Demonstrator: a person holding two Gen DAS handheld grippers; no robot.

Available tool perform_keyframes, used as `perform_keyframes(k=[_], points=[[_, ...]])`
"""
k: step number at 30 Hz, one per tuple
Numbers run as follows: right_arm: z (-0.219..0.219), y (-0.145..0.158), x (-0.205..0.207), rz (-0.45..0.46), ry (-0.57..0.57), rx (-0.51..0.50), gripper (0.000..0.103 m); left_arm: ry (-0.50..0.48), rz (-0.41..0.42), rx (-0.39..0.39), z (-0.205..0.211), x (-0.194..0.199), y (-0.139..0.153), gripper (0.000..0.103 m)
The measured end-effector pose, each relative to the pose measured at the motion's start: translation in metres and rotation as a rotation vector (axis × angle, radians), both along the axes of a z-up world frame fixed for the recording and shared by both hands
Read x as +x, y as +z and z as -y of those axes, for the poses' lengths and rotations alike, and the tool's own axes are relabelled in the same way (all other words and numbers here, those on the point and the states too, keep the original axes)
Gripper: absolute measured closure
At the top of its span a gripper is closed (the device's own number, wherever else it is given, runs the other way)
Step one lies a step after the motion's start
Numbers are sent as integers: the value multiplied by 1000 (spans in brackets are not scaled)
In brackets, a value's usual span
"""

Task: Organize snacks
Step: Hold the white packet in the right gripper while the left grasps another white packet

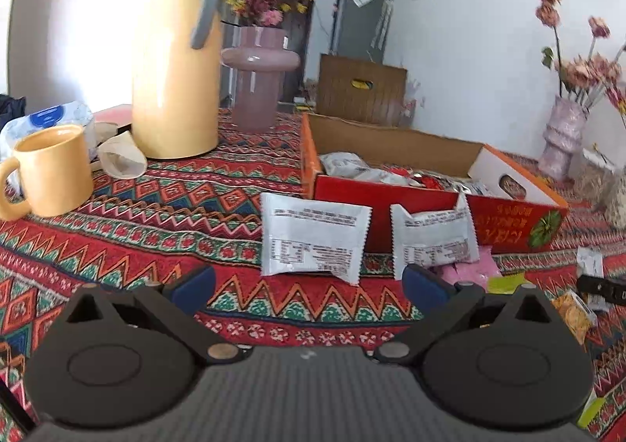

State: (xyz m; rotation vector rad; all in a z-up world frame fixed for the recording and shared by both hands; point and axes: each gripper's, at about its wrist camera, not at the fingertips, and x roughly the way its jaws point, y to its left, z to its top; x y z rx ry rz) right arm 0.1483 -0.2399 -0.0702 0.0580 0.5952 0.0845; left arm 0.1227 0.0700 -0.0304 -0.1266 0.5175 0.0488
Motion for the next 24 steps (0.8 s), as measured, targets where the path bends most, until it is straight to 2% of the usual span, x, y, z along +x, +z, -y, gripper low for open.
perform_keyframes(k=[5, 10, 16, 24], points=[[2, 0, -1, 10, 1, 11, 63, -18, -42, 72, 9, 20, 12, 0], [2, 1, -3, 21, 2, 19, 63, -12, -130, 80, 12, 53, 13, 0], [3, 1, -3, 28, 6, 25, 63, 31, -238, 91, 13, 88, -2, 0], [2, 1, -5, 34, 13, 30, 63, 54, -254, 83, 8, 100, -12, 1]])
